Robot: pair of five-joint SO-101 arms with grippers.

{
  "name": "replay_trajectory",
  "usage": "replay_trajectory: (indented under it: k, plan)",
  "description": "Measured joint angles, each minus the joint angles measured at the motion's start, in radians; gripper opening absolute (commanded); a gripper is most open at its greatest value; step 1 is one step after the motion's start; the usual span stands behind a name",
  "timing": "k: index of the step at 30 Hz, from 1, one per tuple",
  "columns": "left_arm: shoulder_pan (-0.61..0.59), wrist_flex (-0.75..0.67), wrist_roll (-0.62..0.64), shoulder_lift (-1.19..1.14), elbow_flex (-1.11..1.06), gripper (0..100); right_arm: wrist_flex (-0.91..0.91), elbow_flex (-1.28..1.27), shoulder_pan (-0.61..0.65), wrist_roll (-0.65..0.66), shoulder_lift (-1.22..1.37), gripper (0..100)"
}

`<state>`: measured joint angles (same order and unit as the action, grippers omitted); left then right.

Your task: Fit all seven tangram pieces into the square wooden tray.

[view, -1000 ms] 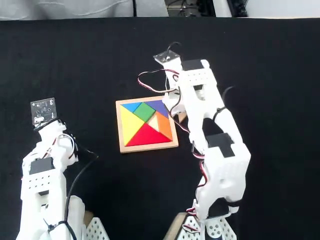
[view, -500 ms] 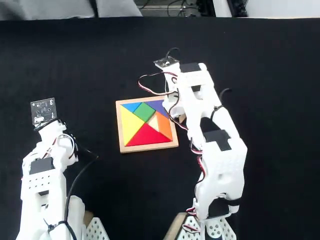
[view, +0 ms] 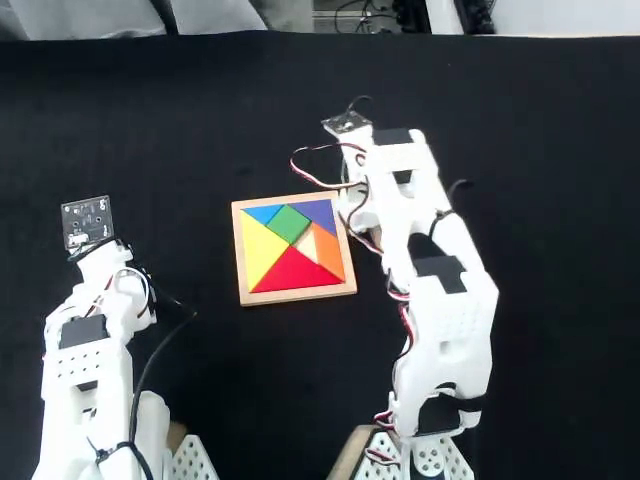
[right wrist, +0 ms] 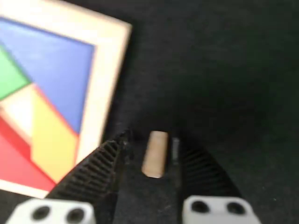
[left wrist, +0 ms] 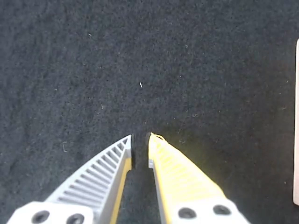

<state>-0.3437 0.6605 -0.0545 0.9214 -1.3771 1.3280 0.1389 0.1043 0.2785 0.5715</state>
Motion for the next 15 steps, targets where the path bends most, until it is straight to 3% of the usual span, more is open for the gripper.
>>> replay_trajectory:
  k: [4,10,15]
  plan:
    - [0.0,0.0,0.0,0.0,0.0,7,0.037,0.074,-0.029,0.002,0.002,8.3]
    - [0.0,0.0,0.0,0.0,0.0,7,0.103,0.164,-0.12,0.002,0.002,16.6]
    - [0.0,-0.006,0.0,0.0,0.0,7,0.17,0.216,-0.153,0.002,0.002,15.2]
